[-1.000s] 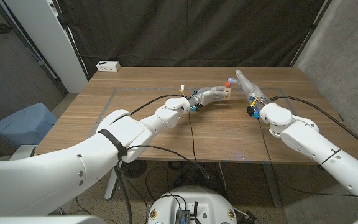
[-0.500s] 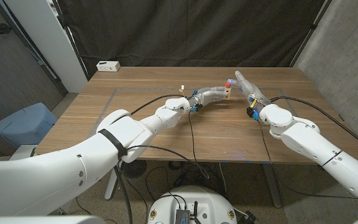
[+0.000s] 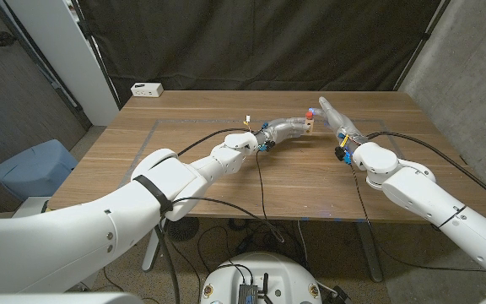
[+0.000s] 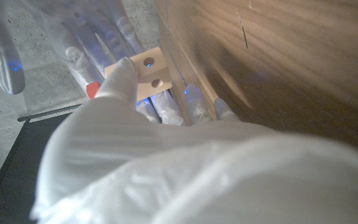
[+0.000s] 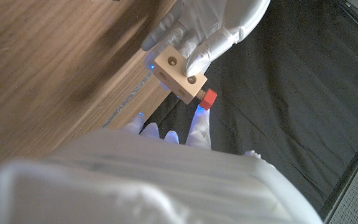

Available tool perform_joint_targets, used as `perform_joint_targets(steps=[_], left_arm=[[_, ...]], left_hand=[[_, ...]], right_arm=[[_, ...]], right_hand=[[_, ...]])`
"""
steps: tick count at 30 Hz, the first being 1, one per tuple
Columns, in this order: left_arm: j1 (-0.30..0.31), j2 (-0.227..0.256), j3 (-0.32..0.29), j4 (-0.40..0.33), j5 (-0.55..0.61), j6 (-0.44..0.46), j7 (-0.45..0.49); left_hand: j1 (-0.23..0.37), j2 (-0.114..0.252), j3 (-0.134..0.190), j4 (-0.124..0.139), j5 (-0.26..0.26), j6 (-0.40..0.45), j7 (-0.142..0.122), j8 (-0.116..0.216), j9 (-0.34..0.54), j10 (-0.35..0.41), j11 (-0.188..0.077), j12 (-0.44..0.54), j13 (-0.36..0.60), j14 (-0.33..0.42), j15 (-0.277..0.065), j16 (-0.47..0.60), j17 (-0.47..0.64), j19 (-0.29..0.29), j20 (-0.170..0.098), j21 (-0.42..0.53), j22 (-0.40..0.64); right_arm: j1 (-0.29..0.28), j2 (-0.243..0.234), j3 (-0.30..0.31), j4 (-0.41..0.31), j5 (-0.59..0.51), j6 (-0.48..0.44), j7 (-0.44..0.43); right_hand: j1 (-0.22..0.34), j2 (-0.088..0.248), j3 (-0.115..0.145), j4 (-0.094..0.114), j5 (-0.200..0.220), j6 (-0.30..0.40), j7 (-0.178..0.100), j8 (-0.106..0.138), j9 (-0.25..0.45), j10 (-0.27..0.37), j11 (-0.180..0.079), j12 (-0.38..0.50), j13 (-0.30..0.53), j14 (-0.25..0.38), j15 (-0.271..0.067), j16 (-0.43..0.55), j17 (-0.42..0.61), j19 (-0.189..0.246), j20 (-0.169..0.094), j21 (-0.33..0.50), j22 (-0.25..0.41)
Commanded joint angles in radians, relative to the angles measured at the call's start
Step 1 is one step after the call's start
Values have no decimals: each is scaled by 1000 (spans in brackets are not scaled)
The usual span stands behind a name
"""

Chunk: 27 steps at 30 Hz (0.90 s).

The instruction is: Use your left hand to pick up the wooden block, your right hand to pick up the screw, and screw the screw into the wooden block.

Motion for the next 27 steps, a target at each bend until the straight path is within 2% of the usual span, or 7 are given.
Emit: perform_joint_targets(steps=[1, 27], left_arm=[[1, -1, 1, 0, -1, 2, 0], [-2, -5, 6, 1, 1, 19, 8]], left_hand=[[1, 11, 2, 7, 5, 44, 35, 8, 4, 10, -2, 3, 4, 8, -53, 4, 4, 10, -3, 8, 5], [0, 11, 2, 8, 5, 44, 33, 8, 4, 10, -2, 3, 4, 9, -54, 5, 4, 11, -4, 8, 5]], right_arm=[[-7, -2, 2, -10, 0, -7, -6], [-40, -10, 17, -33, 5, -9, -24]], right_hand=[[-12, 24, 8, 2, 8, 10, -4, 4, 0, -62, 5, 3, 0, -151, 3, 6, 0, 1, 7, 4, 0], [-11, 25, 10, 1, 9, 13, -3, 3, 0, -58, 4, 4, 0, -148, 3, 7, 0, 4, 6, 4, 0]])
